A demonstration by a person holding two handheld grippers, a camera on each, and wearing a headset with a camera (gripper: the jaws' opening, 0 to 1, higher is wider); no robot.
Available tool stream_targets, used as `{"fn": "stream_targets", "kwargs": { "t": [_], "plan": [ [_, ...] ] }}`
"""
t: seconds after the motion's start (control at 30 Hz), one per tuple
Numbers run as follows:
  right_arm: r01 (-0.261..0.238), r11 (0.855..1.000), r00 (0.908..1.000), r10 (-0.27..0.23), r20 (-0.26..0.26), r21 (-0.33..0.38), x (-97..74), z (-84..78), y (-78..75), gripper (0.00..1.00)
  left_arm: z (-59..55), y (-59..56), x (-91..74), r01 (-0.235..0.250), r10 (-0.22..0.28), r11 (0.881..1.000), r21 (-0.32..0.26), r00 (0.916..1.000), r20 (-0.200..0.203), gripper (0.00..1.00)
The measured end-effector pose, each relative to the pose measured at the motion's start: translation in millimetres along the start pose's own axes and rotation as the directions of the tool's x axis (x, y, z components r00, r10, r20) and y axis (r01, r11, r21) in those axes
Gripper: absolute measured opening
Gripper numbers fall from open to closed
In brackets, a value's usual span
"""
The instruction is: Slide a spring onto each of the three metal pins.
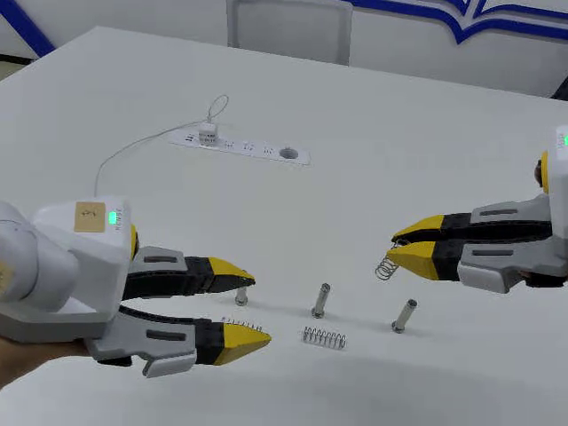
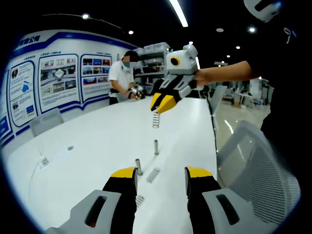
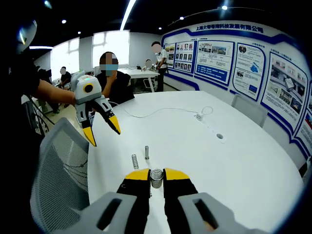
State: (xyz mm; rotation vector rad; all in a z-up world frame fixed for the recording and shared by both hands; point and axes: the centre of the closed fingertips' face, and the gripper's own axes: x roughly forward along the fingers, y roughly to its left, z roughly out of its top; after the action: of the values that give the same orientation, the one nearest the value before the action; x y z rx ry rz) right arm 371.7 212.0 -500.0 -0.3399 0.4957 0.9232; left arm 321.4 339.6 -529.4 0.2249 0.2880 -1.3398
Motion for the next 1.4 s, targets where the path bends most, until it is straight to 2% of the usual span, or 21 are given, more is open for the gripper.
{"fn": "stream_targets", "kwargs": {
  "t": [0.13,0.23,0.33,0.47,0.53,0.6,0.67,0.77,0.87,0.9,1.0,1.13,1.4],
  "plan": [
    [0.030,0.999,0.9995,-0.029,-0.013,0.037,-2.5,-11.9,-12.5,0.10,-5.9,2.0,-3.6,-0.009,0.009,1.000,0.009,0.9997,-0.023,0.51],
    [0.065,0.997,0.9974,-0.064,-0.032,0.051,-4.5,-21.6,-24.0,0.10,-5.4,4.1,-6.5,-0.016,0.015,1.000,-0.005,0.9998,-0.011,0.55],
    [0.096,0.994,0.9944,-0.093,-0.051,0.059,-5.4,-32.7,-34.6,0.10,-6.3,9.9,-7.7,-0.044,0.044,0.999,-0.010,0.9990,-0.007,0.64],
    [0.119,0.989,0.9910,-0.112,-0.074,0.090,-4.1,-51.2,-41.5,0.10,-11.2,16.5,-9.9,-0.069,0.069,0.998,-0.015,0.9974,-0.022,0.71],
    [0.138,0.985,0.9872,-0.127,-0.096,0.107,-3.7,-62.3,-44.8,0.10,-16.6,22.1,-11.7,-0.100,0.099,0.995,-0.018,0.9940,-0.048,0.77],
    [0.142,0.983,0.9858,-0.130,-0.106,0.116,-2.6,-69.1,-44.4,0.10,-17.7,27.6,-13.5,-0.132,0.132,0.991,-0.003,0.9903,-0.044,0.83],
    [0.147,0.982,0.9841,-0.133,-0.117,0.115,-1.5,-73.9,-43.7,0.10,-16.8,29.1,-15.6,-0.141,0.141,0.990,-0.008,0.9897,-0.026,0.85],
    [0.146,0.982,0.9832,-0.131,-0.127,0.116,-0.4,-77.9,-42.8,0.10,-18.4,30.8,-17.2,-0.148,0.147,0.988,-0.033,0.9886,-0.031,0.86],
    [0.152,0.982,0.9822,-0.137,-0.129,0.116,0.4,-79.6,-44.3,0.10,-15.5,35.4,-18.5,-0.175,0.175,0.984,-0.029,0.9846,-0.006,0.96],
    [0.152,0.981,0.9822,-0.137,-0.129,0.118,0.9,-80.2,-45.0,0.10,-15.8,35.6,-18.8,-0.174,0.174,0.984,-0.031,0.9847,-0.009,0.97],
    [0.155,0.979,0.9818,-0.138,-0.130,0.131,3.1,-82.6,-47.3,0.10,-15.9,35.1,-19.6,-0.162,0.162,0.986,-0.037,0.9868,-0.009,0.92],
    [0.152,0.979,0.9821,-0.134,-0.133,0.139,5.5,-84.8,-47.0,0.10,-16.1,36.1,-20.0,-0.164,0.164,0.985,-0.044,0.9865,-0.008,0.94],
    [0.147,0.980,0.9813,-0.127,-0.145,0.138,9.7,-89.7,-45.7,0.10,-11.2,39.5,-20.7,-0.181,0.182,0.982,-0.062,0.9830,0.022,1.00]
  ]
}}
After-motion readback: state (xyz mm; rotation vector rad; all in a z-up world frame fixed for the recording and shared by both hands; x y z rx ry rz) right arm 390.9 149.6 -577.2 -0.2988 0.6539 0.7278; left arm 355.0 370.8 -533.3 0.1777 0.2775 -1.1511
